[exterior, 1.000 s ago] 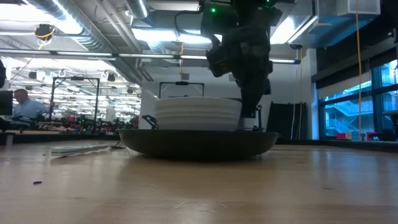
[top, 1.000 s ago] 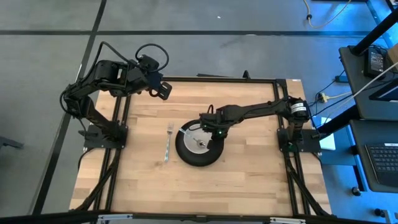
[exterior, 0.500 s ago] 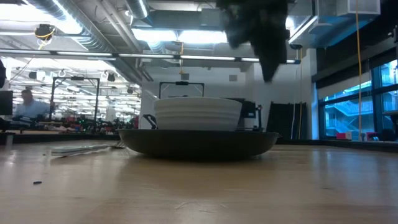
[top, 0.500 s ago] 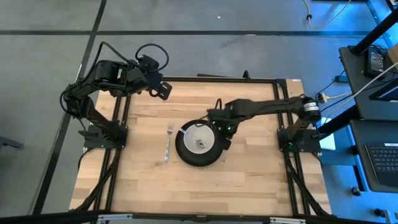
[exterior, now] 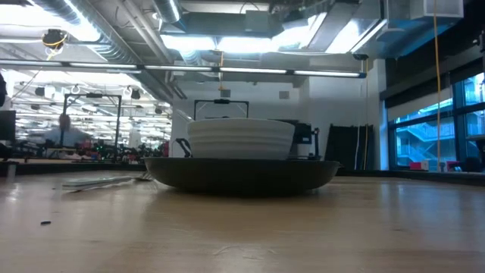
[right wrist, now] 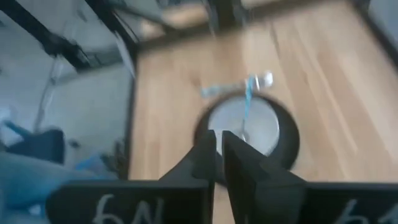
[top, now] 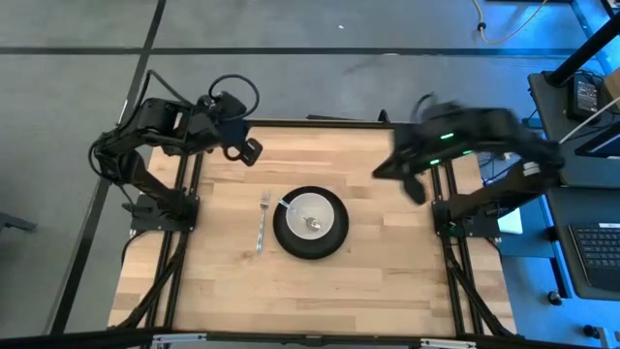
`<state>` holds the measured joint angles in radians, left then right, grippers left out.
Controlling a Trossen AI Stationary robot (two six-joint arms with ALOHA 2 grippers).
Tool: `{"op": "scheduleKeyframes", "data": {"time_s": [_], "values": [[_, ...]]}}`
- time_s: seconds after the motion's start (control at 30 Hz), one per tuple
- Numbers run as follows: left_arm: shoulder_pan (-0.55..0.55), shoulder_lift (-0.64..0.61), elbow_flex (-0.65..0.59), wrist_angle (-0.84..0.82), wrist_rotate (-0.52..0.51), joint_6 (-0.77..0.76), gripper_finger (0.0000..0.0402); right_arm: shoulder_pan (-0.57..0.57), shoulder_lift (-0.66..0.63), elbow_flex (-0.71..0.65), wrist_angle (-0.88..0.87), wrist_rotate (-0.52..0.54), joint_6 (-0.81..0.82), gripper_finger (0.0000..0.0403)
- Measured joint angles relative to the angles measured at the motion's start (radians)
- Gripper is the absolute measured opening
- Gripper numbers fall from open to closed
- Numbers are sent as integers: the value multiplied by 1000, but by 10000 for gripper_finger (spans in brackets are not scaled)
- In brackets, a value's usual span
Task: Pick and place plate/cup/fork/spoon on tray
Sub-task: Return to Home Position
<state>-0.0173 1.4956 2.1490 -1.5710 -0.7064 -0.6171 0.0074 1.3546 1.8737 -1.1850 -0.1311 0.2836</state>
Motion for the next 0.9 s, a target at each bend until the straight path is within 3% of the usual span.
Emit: {"op": "scheduleKeyframes", "data": {"time_s": [0.2,0.4,0.67,0.9], "values": [[-44,-18,0,0,-8,1,14,0,-116,88,32,0,-10,34],[-111,-58,0,41,-116,20,14,0,-201,93,64,0,-57,35],[-231,-138,0,61,-124,51,14,0,-241,92,40,0,-162,36],[-359,-222,0,61,-262,37,14,-1,-278,91,31,5,-160,36]]}}
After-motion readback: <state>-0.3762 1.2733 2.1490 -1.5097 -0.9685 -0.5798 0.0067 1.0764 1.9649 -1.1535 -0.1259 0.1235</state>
